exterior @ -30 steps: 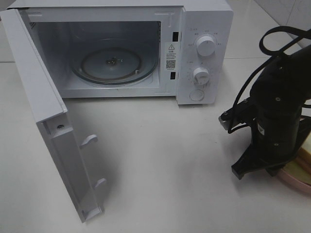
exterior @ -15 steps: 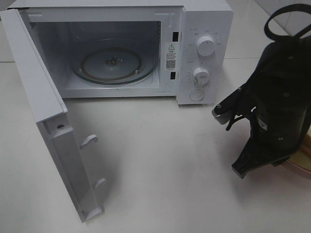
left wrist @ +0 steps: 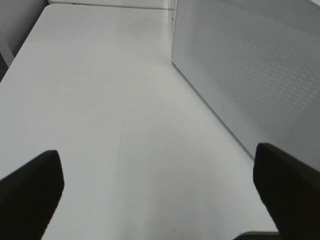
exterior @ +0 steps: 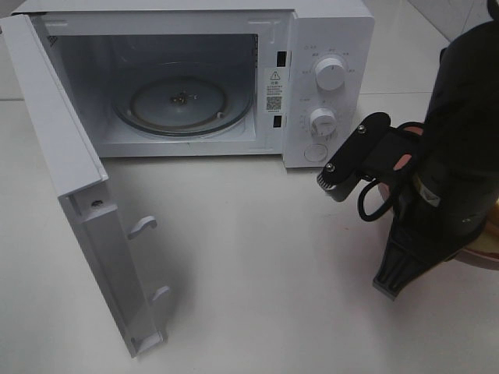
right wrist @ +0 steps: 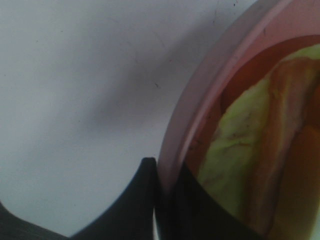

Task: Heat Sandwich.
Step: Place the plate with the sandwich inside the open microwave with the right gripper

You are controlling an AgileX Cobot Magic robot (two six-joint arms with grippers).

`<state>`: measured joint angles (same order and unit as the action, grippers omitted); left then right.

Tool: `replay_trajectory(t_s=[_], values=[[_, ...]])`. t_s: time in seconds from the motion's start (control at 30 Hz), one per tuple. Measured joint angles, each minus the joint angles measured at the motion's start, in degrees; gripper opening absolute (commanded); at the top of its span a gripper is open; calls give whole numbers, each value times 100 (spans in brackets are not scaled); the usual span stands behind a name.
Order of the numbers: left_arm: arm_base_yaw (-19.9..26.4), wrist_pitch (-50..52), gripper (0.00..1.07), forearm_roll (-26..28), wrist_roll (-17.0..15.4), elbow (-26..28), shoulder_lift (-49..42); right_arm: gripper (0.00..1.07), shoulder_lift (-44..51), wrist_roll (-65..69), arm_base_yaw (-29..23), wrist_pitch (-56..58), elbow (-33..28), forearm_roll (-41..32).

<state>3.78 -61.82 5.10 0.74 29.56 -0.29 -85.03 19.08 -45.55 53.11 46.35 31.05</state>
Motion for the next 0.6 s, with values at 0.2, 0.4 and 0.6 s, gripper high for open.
replay_trajectory(t_s=[0.2, 0.4, 0.6], values=[[0, 0, 98, 0, 0, 0, 0, 0, 309, -676, -332, 86, 0, -23], [0, 0, 98, 0, 0, 0, 0, 0, 447, -1238, -435, 86, 0, -69], [0, 0, 98, 0, 0, 0, 0, 0, 481, -2389, -435, -52, 0, -218]])
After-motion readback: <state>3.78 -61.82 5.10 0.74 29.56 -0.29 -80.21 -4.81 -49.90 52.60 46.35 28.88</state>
